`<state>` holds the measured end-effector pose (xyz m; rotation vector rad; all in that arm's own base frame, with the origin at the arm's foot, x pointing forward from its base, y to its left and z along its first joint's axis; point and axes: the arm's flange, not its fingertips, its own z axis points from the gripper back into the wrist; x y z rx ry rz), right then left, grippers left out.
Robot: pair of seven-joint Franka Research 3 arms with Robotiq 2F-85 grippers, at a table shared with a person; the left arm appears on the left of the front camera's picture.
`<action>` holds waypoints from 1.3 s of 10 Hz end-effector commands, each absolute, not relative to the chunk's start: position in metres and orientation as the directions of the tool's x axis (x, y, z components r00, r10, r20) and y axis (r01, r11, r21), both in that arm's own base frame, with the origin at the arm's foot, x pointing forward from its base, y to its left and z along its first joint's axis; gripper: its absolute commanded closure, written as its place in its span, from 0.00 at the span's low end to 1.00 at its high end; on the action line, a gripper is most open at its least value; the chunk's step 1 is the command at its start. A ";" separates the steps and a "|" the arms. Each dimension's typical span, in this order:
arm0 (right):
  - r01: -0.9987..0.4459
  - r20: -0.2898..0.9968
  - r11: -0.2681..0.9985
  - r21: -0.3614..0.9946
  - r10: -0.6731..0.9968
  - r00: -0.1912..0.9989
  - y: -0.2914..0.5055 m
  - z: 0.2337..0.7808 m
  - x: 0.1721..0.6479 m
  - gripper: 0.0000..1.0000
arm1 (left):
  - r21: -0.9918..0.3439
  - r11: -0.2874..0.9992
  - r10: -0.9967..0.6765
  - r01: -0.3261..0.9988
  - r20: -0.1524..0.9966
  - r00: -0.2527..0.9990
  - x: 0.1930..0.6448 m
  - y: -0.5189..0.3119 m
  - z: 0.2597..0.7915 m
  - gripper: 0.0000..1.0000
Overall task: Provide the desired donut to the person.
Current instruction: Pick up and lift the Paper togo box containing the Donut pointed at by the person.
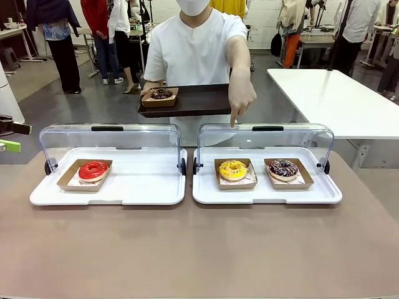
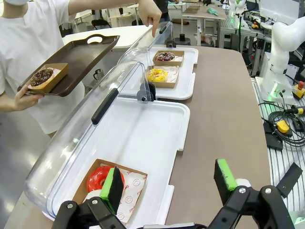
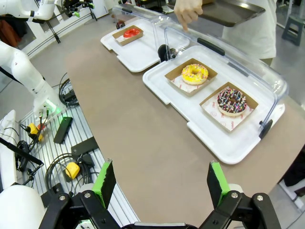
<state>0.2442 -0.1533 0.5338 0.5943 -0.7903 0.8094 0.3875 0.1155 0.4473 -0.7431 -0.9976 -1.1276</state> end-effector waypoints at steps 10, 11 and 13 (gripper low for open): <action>-0.873 0.700 0.476 0.109 0.587 0.407 -0.059 0.574 0.278 0.00 | 0.003 0.283 -0.366 0.959 0.925 0.105 0.386 0.117 0.446 0.00; -0.878 0.608 0.466 0.104 0.669 0.428 -0.021 0.579 0.297 0.00 | 0.003 0.283 -0.366 0.959 0.925 0.105 0.386 0.117 0.446 0.00; -0.884 0.485 0.467 0.028 0.767 0.420 0.043 0.573 0.325 0.00 | 0.003 0.283 -0.366 0.959 0.925 0.105 0.386 0.117 0.446 0.00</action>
